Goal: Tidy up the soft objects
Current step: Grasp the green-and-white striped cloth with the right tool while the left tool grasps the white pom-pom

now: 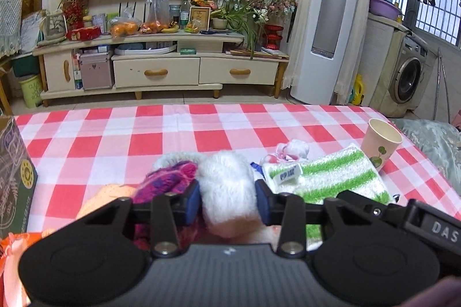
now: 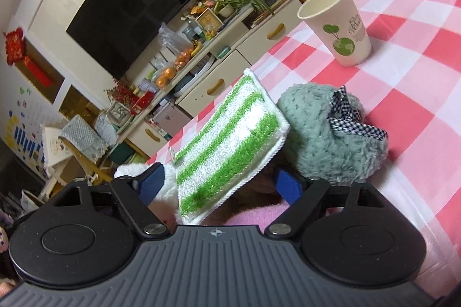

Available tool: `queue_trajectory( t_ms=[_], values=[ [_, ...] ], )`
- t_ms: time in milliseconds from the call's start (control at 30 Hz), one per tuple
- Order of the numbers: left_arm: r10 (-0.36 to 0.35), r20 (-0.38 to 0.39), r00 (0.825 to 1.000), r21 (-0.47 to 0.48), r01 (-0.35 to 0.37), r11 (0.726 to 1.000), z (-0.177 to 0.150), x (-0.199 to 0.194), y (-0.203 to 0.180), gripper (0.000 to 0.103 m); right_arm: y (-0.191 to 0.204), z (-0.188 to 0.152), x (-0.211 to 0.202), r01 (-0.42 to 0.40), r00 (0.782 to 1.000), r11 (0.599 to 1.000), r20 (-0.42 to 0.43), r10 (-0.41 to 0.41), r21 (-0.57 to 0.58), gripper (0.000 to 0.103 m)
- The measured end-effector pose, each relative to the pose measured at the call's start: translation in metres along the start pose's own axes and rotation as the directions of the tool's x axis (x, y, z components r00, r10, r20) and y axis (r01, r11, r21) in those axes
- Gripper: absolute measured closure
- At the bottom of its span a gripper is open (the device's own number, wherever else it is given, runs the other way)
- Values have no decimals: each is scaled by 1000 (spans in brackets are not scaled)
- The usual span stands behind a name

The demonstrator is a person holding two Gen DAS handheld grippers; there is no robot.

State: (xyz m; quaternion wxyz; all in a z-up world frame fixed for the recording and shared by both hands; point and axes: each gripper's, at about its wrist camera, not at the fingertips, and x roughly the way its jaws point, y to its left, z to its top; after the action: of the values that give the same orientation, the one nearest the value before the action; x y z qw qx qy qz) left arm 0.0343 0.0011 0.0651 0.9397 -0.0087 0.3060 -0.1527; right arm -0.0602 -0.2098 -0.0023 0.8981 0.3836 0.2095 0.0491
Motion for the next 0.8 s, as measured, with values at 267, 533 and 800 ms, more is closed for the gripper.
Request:
queue_trajectory(
  t_ms=[267,533,800],
  values=[
    [-5,8,1000,-33,5,999,-2,-14,4,75,-16,-3,0,-32,999,990,-12,34,140,61],
    [-26,70,997,-46,30,998,1,-44,13,76,-8,-10,-20,-73,997,985,3,73,154,78],
    [-39,106,994,-70,47,996,-1,-69,32,76,3,-18,-35,-56,998,992,15,55,110,83]
  ],
)
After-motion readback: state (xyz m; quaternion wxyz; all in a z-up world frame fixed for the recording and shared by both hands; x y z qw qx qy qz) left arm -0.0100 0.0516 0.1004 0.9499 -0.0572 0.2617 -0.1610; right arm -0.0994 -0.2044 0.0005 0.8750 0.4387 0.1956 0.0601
